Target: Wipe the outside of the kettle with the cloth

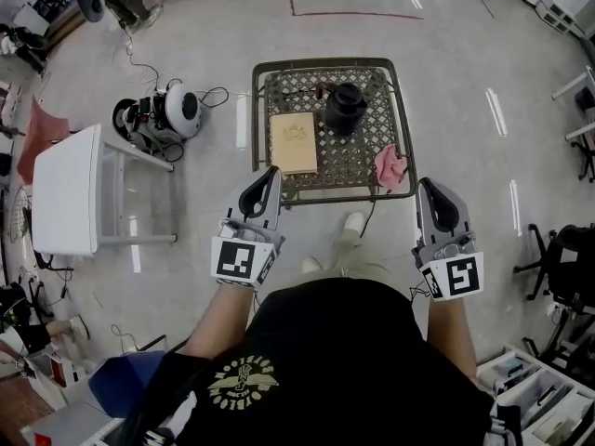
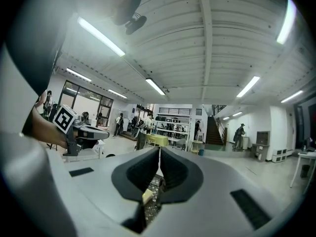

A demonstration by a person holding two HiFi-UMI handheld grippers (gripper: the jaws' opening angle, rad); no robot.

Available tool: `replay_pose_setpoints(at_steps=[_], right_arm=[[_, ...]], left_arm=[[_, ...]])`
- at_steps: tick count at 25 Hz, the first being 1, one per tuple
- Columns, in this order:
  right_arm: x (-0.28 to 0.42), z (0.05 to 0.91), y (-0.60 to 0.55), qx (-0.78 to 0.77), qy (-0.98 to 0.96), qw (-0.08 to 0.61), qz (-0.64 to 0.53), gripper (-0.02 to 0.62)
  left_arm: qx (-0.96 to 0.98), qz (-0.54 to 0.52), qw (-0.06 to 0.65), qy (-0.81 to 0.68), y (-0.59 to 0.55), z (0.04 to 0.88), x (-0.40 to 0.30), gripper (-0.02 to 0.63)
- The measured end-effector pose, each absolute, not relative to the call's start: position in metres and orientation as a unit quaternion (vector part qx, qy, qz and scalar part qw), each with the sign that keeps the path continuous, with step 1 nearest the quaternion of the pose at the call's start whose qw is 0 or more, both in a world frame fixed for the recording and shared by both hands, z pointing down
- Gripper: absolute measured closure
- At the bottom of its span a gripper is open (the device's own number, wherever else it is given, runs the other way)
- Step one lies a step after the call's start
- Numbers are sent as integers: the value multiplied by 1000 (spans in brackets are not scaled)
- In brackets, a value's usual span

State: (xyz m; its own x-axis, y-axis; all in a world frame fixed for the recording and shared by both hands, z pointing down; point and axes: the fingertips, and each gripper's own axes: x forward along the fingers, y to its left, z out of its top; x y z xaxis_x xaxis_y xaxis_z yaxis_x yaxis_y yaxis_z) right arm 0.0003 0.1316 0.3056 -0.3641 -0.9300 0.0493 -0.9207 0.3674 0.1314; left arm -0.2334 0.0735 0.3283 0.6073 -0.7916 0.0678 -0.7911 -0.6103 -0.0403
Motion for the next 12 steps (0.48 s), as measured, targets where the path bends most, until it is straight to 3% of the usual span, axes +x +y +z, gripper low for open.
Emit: replay_pose_setpoints(at_steps=[12], right_arm=[[48, 334, 37, 539, -841, 48, -4, 581]], left_arm=[[-900, -65, 9, 430, -12, 332, -170, 597]])
